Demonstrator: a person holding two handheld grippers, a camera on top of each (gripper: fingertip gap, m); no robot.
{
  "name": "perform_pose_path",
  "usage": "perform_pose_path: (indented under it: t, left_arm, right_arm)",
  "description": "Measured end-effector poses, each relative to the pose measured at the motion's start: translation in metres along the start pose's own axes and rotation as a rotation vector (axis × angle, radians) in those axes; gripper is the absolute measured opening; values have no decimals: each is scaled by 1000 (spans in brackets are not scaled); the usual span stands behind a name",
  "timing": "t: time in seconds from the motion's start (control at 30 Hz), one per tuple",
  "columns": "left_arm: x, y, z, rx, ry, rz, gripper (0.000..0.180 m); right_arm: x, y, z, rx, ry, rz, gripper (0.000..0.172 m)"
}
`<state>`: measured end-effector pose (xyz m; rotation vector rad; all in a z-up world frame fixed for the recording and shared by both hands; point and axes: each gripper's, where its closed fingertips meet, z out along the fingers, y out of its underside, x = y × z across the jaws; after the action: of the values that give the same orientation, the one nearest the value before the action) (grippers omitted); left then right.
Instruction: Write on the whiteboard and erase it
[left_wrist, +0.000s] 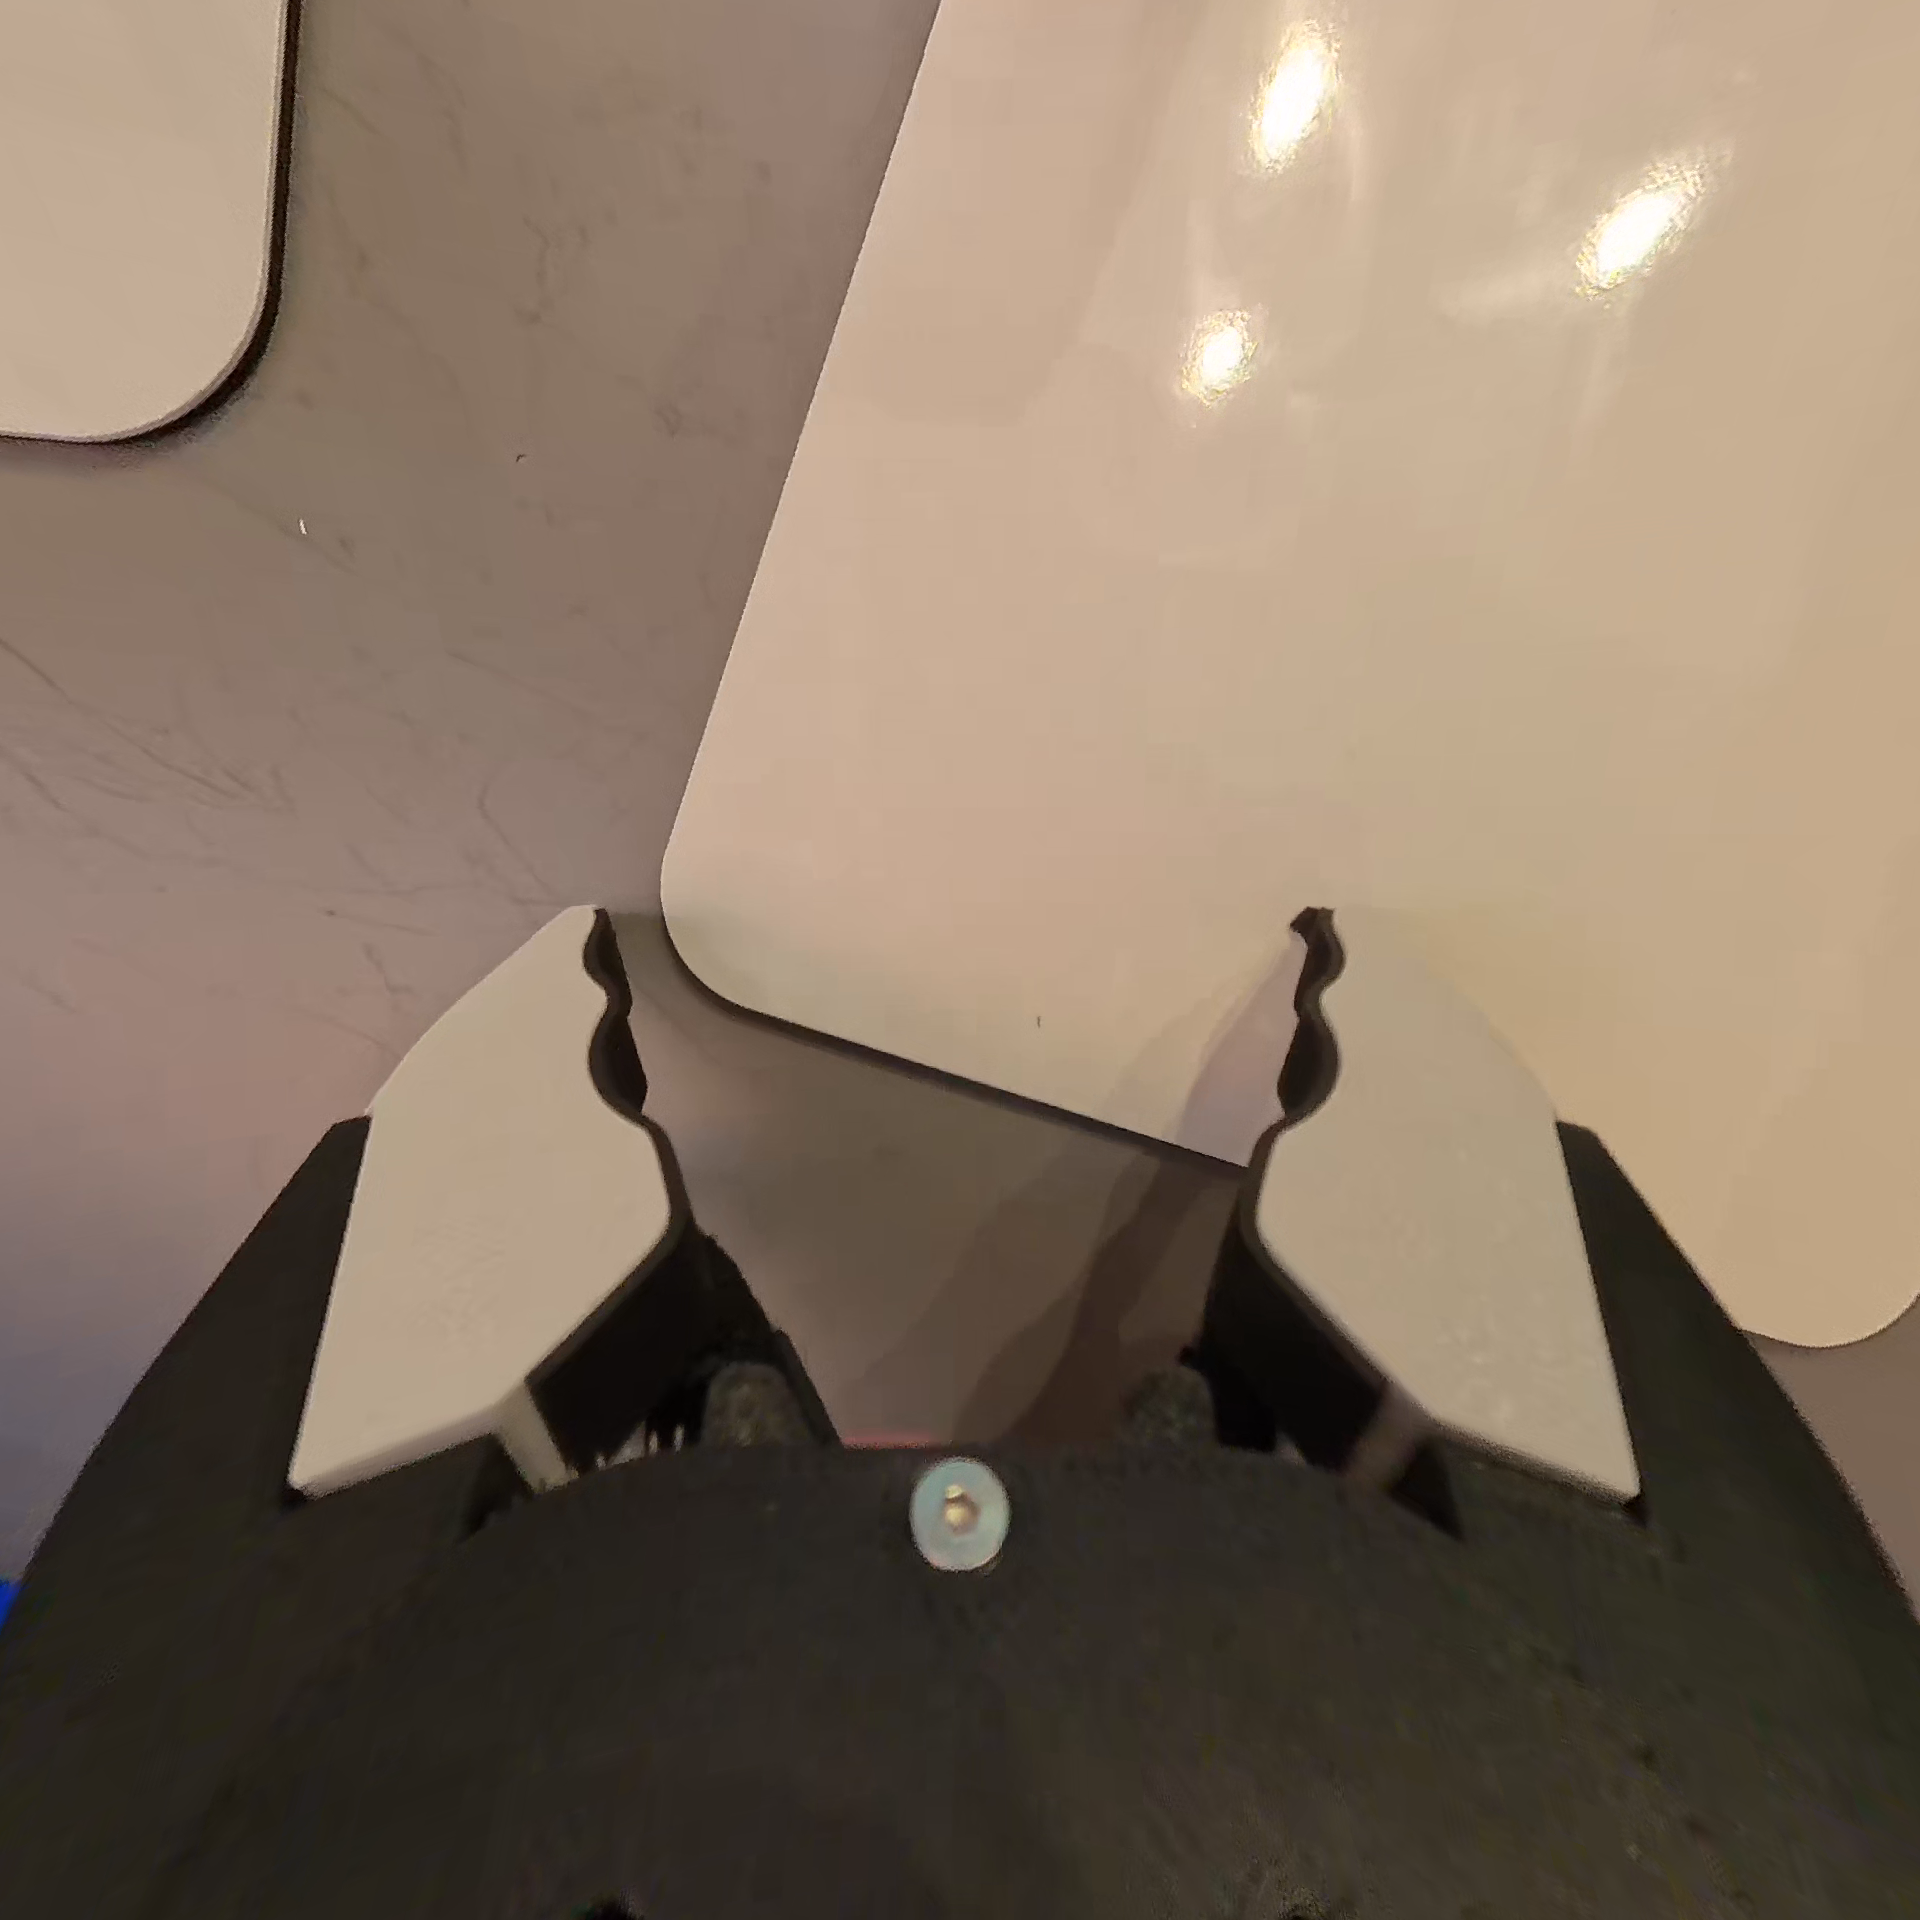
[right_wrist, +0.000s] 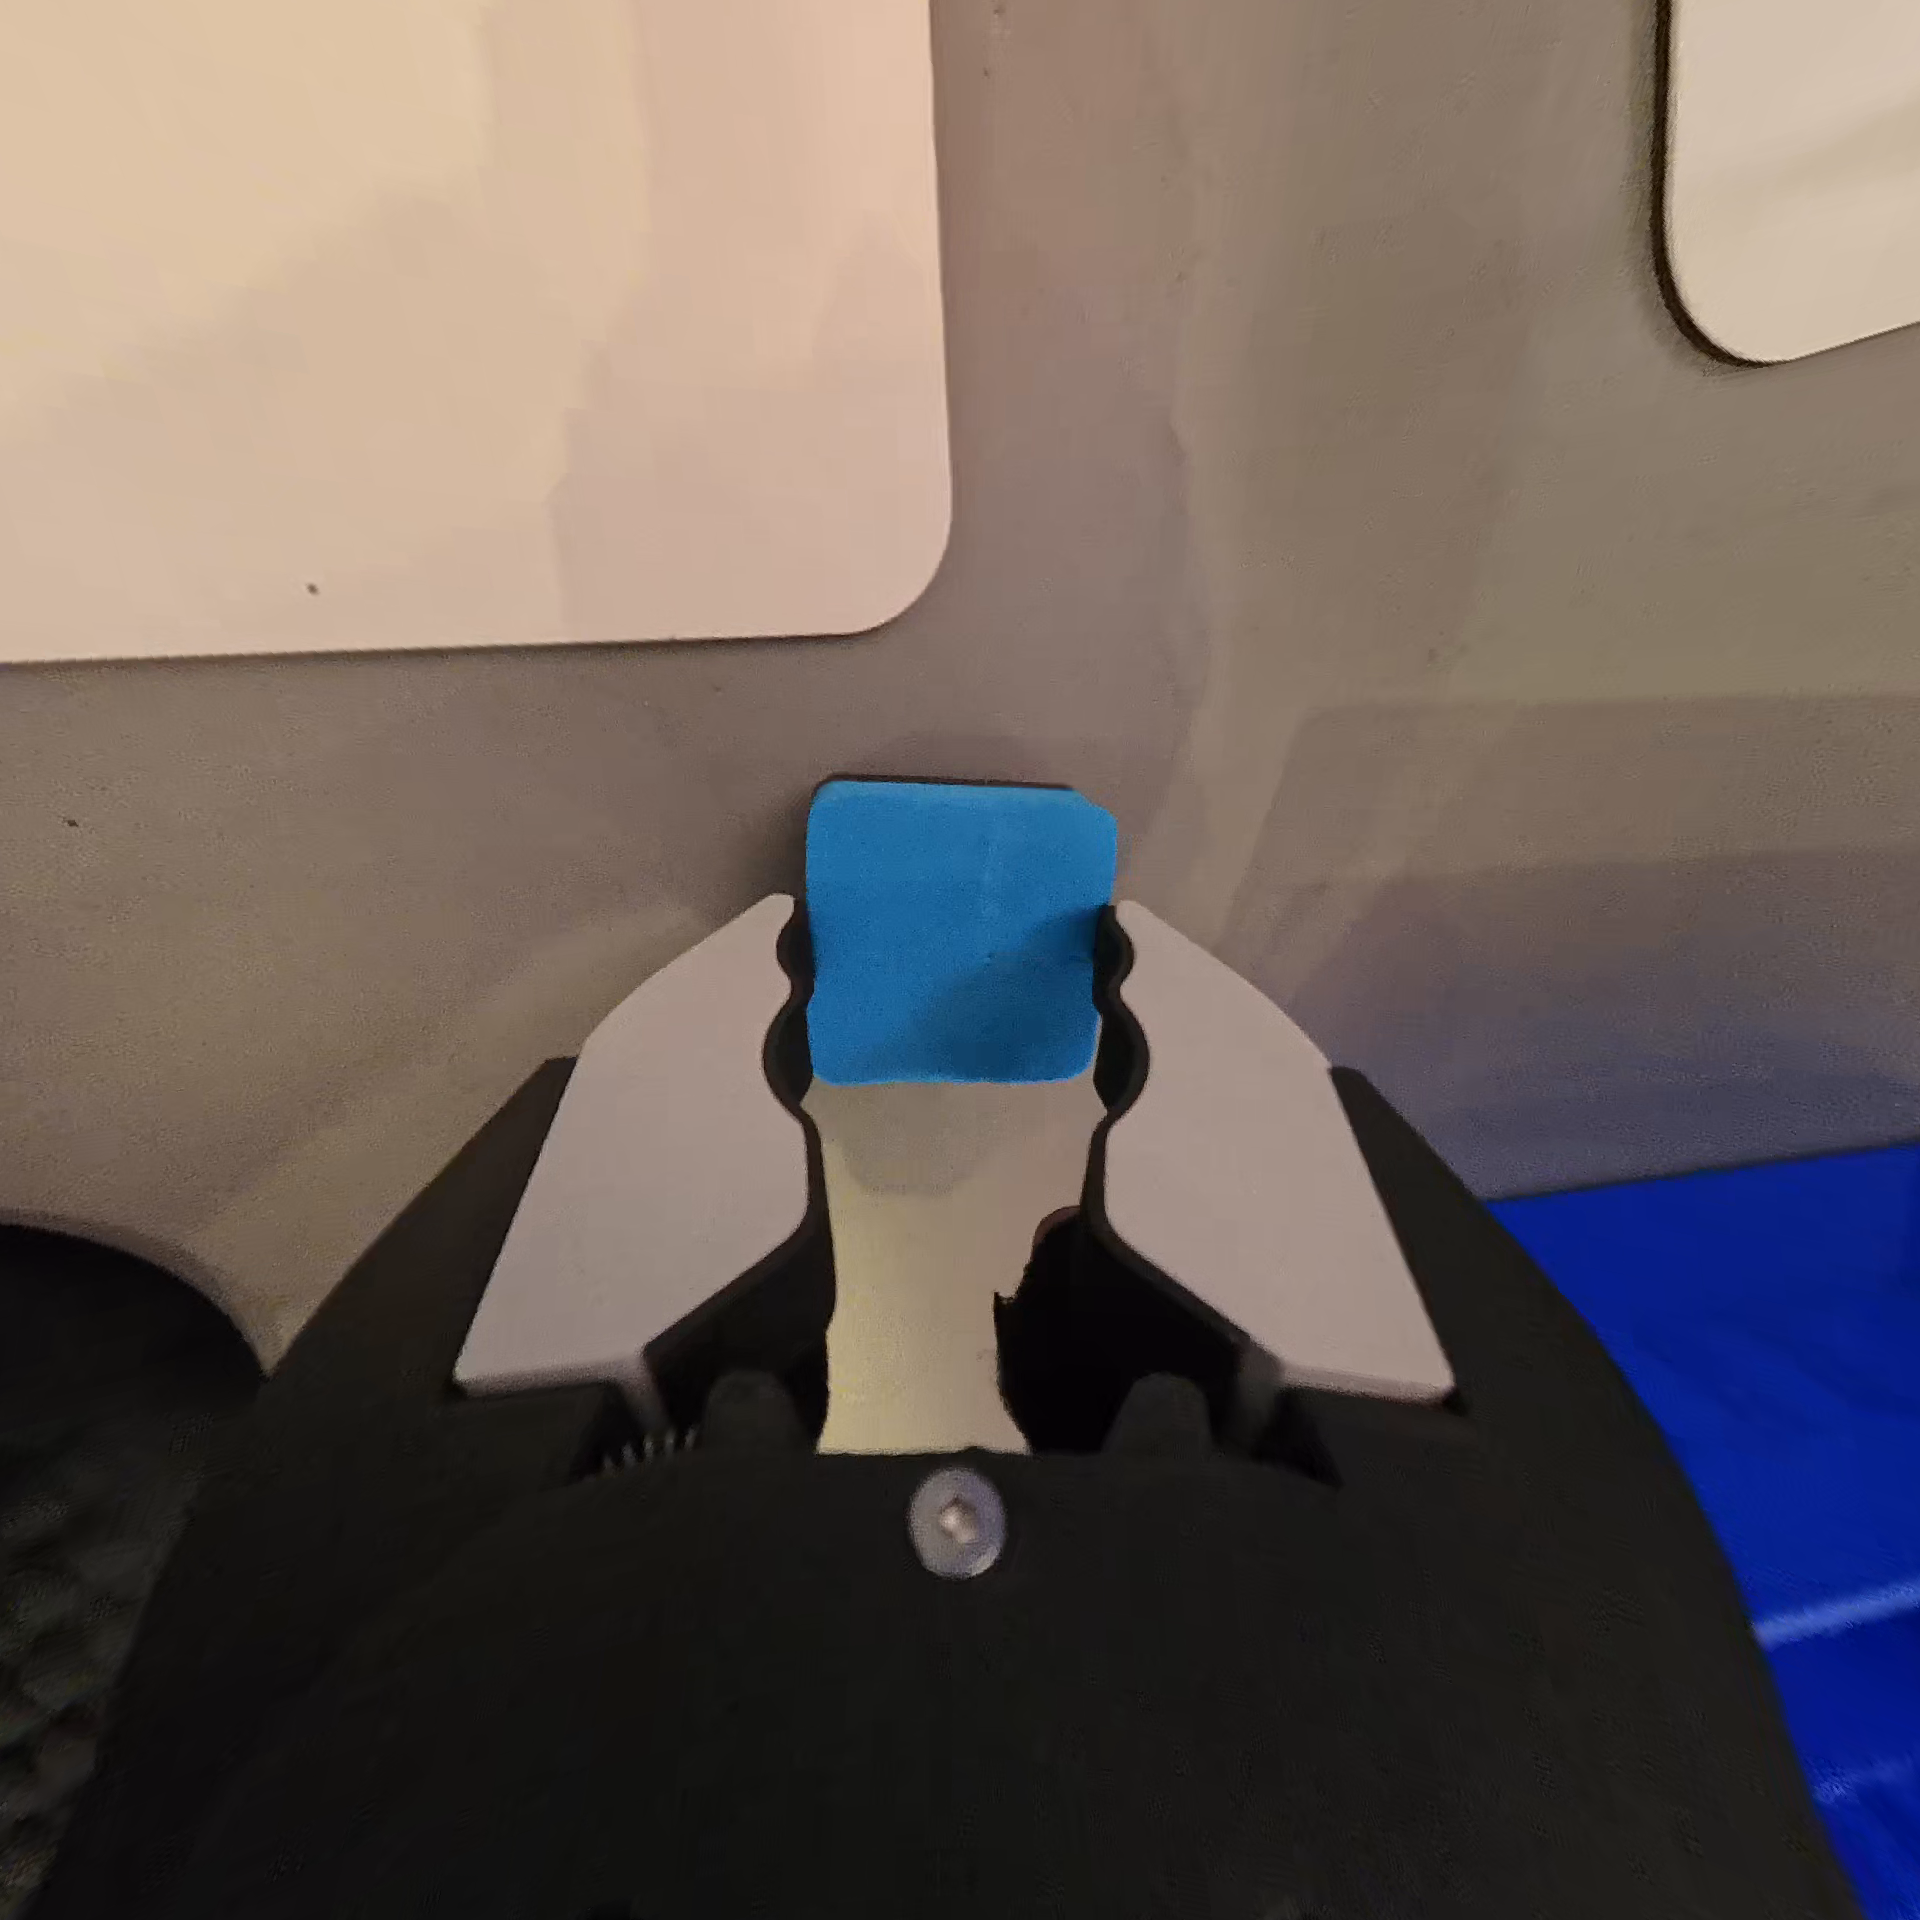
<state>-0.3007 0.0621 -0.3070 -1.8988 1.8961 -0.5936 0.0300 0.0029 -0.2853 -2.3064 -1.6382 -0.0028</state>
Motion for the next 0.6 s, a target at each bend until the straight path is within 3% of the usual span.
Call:
perform_pose_path:
  t: [0.27,0.33,0.6]
  left_arm:
    - [0,0,0,-17,7,10,119]
    - [0,1,-1,-24,11,16,118]
    - [-8,15,-12,-59,-14,-19,112]
  right_arm:
    - [-3,0,7,15,-39,-10,54]
    - [-4,-1,6,27,-56,7,62]
    - [3,-8,-16,58,-55,20,66]
